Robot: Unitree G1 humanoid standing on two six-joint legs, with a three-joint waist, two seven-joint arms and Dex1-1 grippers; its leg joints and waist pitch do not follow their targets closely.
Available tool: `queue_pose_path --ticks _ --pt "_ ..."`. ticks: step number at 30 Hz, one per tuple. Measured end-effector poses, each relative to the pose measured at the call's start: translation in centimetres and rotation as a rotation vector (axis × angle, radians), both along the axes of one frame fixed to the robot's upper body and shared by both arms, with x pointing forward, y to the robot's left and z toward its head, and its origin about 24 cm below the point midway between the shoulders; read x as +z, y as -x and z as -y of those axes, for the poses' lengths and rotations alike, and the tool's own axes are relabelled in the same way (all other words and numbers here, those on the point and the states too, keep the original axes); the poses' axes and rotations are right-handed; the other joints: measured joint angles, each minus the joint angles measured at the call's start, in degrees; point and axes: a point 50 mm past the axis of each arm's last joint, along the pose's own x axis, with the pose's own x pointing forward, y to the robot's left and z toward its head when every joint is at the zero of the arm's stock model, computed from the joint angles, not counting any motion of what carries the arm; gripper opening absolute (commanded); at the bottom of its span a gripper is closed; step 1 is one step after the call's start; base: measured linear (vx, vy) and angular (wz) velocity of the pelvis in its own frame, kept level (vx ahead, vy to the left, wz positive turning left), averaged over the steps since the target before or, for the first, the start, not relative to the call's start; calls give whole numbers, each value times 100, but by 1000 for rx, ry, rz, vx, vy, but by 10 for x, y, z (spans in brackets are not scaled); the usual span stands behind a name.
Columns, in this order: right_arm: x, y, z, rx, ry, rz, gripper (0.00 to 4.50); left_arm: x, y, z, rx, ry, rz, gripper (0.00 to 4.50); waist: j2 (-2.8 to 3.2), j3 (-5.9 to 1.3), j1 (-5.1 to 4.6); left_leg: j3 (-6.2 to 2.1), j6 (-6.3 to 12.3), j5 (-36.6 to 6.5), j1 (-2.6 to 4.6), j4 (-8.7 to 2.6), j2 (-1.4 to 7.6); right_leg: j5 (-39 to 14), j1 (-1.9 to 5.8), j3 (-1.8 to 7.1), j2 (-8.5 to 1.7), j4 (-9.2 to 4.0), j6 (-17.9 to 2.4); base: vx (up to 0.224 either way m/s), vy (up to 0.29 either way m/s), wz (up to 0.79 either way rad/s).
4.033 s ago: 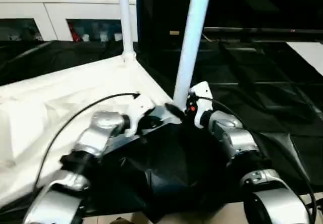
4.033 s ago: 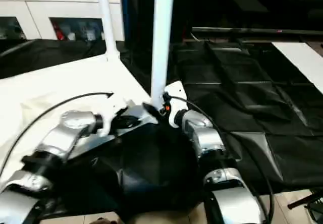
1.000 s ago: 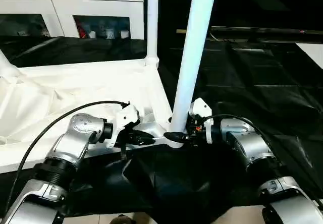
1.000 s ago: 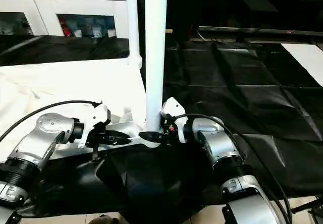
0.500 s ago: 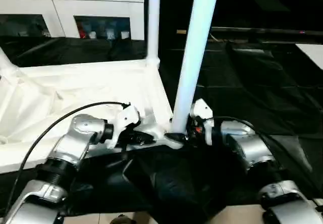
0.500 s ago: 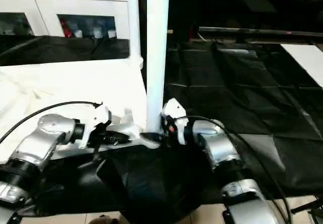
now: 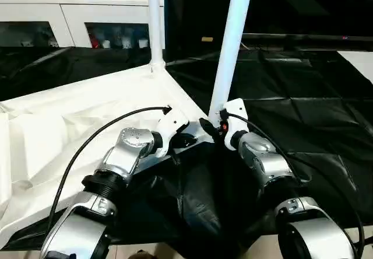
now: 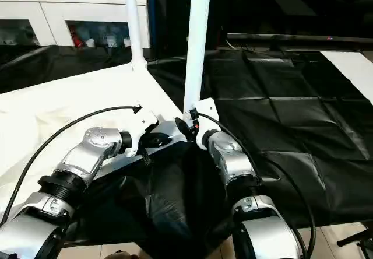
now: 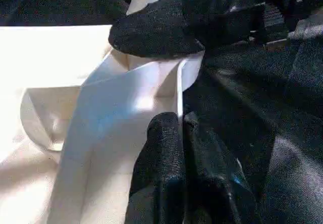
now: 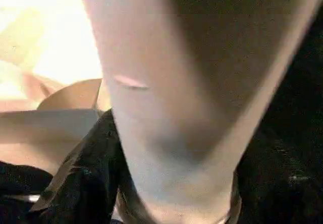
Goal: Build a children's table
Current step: Rotate leg to tighten
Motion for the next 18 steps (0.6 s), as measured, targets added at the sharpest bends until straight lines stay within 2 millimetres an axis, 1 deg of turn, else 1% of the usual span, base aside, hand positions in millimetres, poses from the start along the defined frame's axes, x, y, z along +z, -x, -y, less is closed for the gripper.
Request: queue_pose_path --ticks 1,2,3,4,5,7,11,14,18 --pt "0 0 -1 3 -2 0 342 0 0 0 0 -1 2 0 0 0 -4 0 0 0 0 0 0 0 0 1 0 0 0 0 0 0" --pt "0 0 -1 4 -3 0 362 0 0 -1 -1 -2 3 0 -1 1 -6 0 0 0 -1 0 0 1 0 1 0 0 0 0 0 0" --pt "0 1 -2 20 -4 2 362 0 1 -3 -11 -3 6 0 -1 1 -16 0 0 0 -2 0 0 1 -2 0 0 0 0 0 0 0" --pt "0 2 -2 46 2 6 375 0 2 -6 -23 -3 7 0 -1 1 -27 0 0 0 -2 0 0 0 -3 1 0 0 1 0 0 0" --pt "1 3 0 88 12 15 375 1 3 -9 -39 -2 10 0 -2 1 -38 0 0 0 -7 -2 1 -1 -8 -1 0 0 3 0 0 0" --pt "1 7 1 153 18 29 392 1 6 -14 -61 1 8 0 -1 1 -51 0 0 0 -9 -9 4 -5 -13 -1 5 0 10 0 0 0" --pt "1 14 10 329 50 30 392 3 13 -26 -122 14 -15 0 1 2 -53 0 0 0 -13 -17 20 -10 -22 -5 21 0 17 0 0 0" --pt "2 20 17 454 70 24 392 3 19 -32 -191 17 -37 0 3 4 -6 0 -1 0 -19 -16 28 -11 -25 -10 26 -1 17 0 0 0" --pt "6 26 23 573 81 21 392 4 23 -41 -241 14 -57 0 -3 9 12 0 -1 0 -24 -5 28 -10 -25 -8 25 -1 17 0 0 0"
